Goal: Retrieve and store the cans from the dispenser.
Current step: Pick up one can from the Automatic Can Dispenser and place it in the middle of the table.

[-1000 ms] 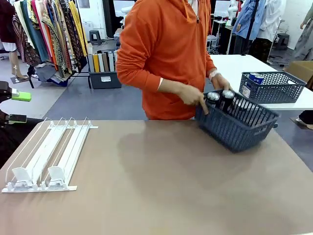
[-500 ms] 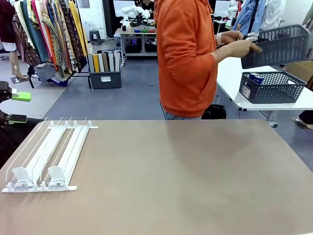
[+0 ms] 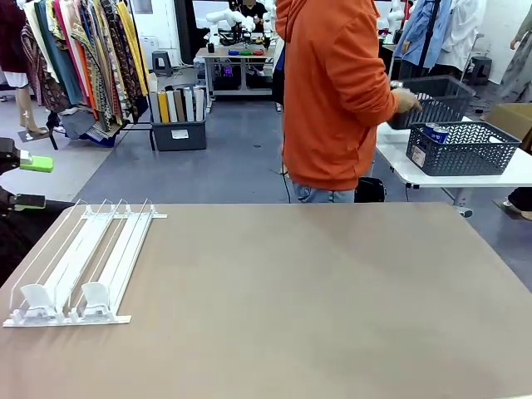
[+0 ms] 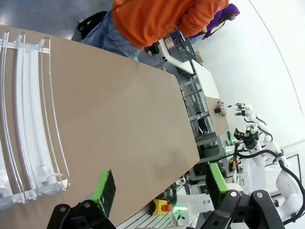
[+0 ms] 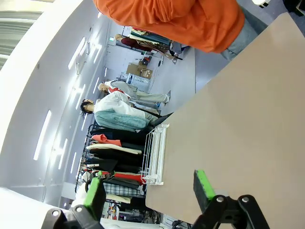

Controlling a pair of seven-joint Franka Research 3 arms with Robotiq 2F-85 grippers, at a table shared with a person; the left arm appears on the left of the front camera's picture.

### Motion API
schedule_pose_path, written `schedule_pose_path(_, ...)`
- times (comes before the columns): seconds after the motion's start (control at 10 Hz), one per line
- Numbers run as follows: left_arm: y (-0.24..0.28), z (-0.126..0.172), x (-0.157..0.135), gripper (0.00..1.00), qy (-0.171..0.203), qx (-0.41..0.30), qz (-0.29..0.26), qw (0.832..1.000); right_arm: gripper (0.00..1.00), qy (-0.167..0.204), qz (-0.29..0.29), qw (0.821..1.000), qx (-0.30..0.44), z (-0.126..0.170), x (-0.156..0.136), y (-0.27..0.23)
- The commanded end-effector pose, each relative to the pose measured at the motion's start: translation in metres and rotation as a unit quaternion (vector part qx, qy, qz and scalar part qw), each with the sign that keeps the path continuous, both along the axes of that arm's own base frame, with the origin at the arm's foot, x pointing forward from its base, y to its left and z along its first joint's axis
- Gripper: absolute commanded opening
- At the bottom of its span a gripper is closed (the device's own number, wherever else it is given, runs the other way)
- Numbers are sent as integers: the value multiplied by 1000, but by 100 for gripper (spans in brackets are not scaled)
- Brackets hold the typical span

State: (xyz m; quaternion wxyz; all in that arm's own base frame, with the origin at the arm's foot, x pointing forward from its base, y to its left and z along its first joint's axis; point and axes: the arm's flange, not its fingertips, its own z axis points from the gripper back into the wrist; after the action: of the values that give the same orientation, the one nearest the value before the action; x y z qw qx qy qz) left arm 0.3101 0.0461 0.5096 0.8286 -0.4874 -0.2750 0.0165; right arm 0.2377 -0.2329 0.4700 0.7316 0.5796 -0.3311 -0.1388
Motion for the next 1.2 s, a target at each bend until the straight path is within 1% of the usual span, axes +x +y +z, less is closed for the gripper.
schedule_pose_path(0.0,-2,1,2,100,-6,-7,0,1000,100,-19,-2,1000,2,3,4,0)
schedule_pose_path(1.1,-2,1,2,100,-6,-7,0,1000,100,-19,-2,1000,2,3,4,0)
